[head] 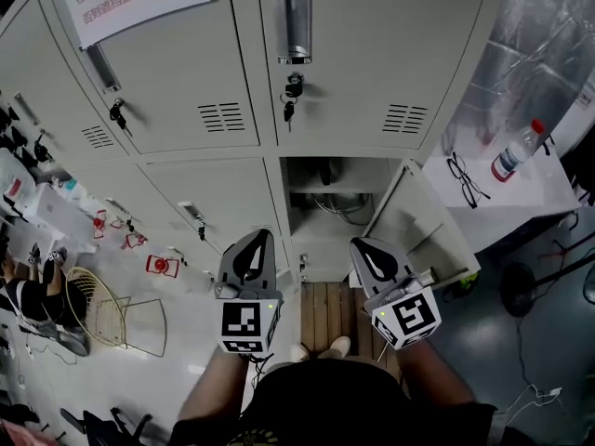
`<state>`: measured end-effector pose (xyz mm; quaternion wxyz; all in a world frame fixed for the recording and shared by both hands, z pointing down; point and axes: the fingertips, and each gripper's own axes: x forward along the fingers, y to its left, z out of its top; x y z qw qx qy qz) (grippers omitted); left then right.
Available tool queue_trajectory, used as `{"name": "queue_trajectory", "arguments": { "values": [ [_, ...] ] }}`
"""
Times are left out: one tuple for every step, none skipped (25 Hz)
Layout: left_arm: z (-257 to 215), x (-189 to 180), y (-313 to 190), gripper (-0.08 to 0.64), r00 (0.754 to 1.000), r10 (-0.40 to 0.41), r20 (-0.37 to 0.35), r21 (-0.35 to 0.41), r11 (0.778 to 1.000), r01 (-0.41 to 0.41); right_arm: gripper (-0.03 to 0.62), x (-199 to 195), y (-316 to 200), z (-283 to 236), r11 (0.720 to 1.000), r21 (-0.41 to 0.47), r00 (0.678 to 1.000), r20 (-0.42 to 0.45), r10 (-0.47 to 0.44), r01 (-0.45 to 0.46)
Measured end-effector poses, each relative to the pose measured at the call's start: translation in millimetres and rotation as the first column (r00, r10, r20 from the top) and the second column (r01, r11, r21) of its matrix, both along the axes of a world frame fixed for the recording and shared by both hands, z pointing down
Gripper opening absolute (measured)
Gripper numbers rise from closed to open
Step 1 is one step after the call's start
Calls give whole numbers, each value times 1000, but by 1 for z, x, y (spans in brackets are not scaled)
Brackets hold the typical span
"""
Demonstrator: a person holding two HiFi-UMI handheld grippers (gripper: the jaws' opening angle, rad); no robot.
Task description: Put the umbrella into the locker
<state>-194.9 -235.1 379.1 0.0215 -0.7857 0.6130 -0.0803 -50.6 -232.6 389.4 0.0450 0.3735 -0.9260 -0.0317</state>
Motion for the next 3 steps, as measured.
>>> {"name": "queue_trajectory", "arguments": {
  "values": [
    [1,-3,2,25,1000,1,-1,-1,1000,-1,28,-3,2,-1,1000,3,1000,-1,1,-1],
    [1,-5,5,25,1000,3,-3,-3,1000,-3,28,-6,4,-2,1000,5,1000,-2,2,-2],
    [2,-7,8,25,1000,5,-4,-5,1000,-5,28,-8,7,-3,1000,7,1000,-4,3,-2]
  ]
}}
